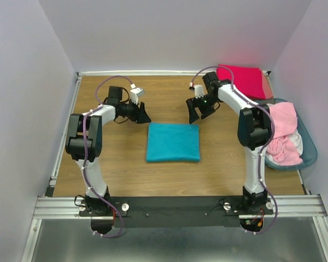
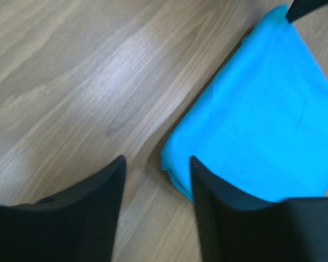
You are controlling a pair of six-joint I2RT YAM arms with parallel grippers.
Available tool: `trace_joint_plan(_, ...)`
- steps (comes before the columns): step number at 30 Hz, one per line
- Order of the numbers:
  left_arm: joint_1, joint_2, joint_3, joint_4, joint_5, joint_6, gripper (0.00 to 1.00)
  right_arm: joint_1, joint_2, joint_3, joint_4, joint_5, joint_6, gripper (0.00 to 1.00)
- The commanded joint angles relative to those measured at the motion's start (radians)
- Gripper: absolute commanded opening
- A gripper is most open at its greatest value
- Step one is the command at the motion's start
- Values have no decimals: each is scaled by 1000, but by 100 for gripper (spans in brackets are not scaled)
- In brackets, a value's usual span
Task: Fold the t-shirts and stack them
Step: Smooth out wrinkles on the folded tshirt
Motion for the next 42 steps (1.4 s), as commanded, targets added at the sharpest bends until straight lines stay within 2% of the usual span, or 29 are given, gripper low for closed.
trace_joint_plan(1, 7, -105, 21, 14, 175, -143, 84, -16, -88, 42, 44, -65, 93, 100)
trace_joint_plan(4, -65, -165, -34, 101, 236, -268, 85, -16, -129, 12, 96, -303, 205, 100)
trace_joint_plan(6, -103, -200, -94, 199, 253, -349, 90, -14, -131, -32, 146, -489, 311, 100)
trace_joint_plan(9, -169, -218, -166, 300, 226, -395, 93, -8, -132, -167, 275, -613, 431, 100)
trace_joint_plan(13, -183, -139, -228, 428, 240, -512, 93, -5, -76, -255, 311, -630, 439, 100)
trace_joint_plan(17, -170, -21, -214, 440, 197, -437, 93, -7, -5, -280, 333, -552, 367, 100)
trace_joint_plan(21, -101, 125, -145, 408, 163, -384, 93, -27, 101, -214, 373, -483, 345, 100)
trace_joint_plan(26, -21, 188, -74, 394, 169, -357, 93, -30, 188, -70, 389, -362, 310, 100)
trace_joint_plan(29, -13, 121, -19, 292, 198, -319, 93, -28, 153, -15, 389, -395, 345, 100)
trace_joint_plan(31, -15, 52, -36, 285, 212, -340, 93, -28, 104, -13, 390, -425, 362, 100)
trace_joint_plan(36, -62, -134, -177, 294, 278, -415, 94, -19, -65, -141, 456, -538, 512, 100)
trace_joint_plan(37, -74, -146, -198, 297, 289, -429, 94, -13, -116, -215, 467, -552, 532, 100)
trace_joint_plan(42, -186, -237, -378, 498, 289, -608, 94, 50, -212, -410, 533, -636, 647, 100)
